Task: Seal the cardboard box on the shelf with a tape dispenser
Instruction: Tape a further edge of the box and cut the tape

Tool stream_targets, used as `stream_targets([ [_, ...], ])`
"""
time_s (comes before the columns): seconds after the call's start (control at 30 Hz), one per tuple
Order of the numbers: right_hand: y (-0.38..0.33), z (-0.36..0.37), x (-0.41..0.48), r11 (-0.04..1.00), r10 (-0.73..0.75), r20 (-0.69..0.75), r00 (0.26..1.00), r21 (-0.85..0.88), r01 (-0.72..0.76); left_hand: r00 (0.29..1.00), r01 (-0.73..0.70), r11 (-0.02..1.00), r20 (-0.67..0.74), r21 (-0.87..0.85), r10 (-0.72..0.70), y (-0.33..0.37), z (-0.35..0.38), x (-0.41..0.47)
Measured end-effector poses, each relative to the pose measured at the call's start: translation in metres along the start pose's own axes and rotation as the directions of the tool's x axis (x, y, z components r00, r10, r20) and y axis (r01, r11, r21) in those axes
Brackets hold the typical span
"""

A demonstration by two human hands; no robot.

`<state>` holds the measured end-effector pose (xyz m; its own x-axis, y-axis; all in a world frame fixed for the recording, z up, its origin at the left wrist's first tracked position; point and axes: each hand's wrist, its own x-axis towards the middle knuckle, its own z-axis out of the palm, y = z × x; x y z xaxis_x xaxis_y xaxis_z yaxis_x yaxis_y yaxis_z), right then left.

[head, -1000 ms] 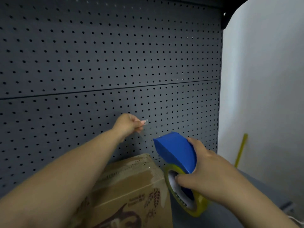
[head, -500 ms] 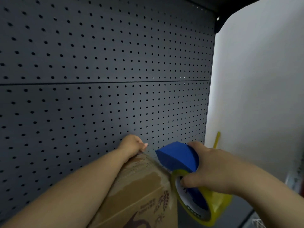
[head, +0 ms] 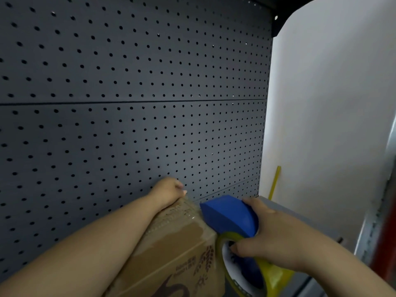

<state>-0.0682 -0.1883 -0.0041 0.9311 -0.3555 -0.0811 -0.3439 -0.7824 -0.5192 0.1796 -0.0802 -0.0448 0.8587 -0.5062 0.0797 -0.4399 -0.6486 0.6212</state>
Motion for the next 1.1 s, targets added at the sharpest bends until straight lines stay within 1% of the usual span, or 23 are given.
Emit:
stream_targets([
  [0.07,0.003,0.001,0.000,1.000,-0.006,-0.005,1.000,0.009,0.006,0.988,-0.149,0.988,0.034,0.043,0.148,0.003,0.000,-0.005],
  [0.13,0.005,0.002,0.000,1.000,-0.009,-0.010,1.000,0.024,0.009,0.979,-0.185,0.979,0.099,0.083,0.176,0.006,-0.001,-0.009],
  [0.2,0.008,0.003,0.001,0.999,-0.007,-0.009,1.000,0.035,0.007,0.975,-0.160,0.981,0.172,0.111,0.139,0.010,-0.002,-0.010],
  [0.27,0.010,0.003,0.000,0.999,-0.005,0.008,1.000,0.033,0.005,0.973,-0.152,0.976,0.194,0.153,0.121,0.011,0.000,-0.011],
  [0.37,0.011,0.006,-0.003,1.000,-0.009,0.041,0.999,0.015,0.009,0.974,-0.161,0.955,0.194,0.249,0.114,0.010,0.005,-0.009],
  [0.47,0.014,0.013,-0.007,1.000,-0.021,0.053,0.998,-0.013,0.022,0.978,-0.147,0.945,0.187,0.291,0.094,0.009,0.007,-0.006],
  [0.7,0.032,0.024,-0.025,0.998,-0.027,0.013,1.000,0.065,0.026,0.986,-0.120,0.937,0.148,0.329,0.074,0.015,0.008,-0.012],
  [0.87,0.045,0.018,-0.050,1.000,-0.022,0.062,0.998,-0.012,0.022,0.990,-0.098,0.930,0.134,0.354,0.053,0.022,0.010,-0.017],
  [0.97,0.051,0.018,-0.061,0.997,-0.026,0.053,0.998,-0.075,0.030,0.991,-0.087,0.923,0.131,0.375,0.040,0.025,0.011,-0.019],
  [1.1,0.058,0.021,-0.076,0.992,-0.037,0.052,0.998,-0.117,0.043,0.994,-0.059,0.908,0.111,0.415,0.014,0.031,0.011,-0.025],
])
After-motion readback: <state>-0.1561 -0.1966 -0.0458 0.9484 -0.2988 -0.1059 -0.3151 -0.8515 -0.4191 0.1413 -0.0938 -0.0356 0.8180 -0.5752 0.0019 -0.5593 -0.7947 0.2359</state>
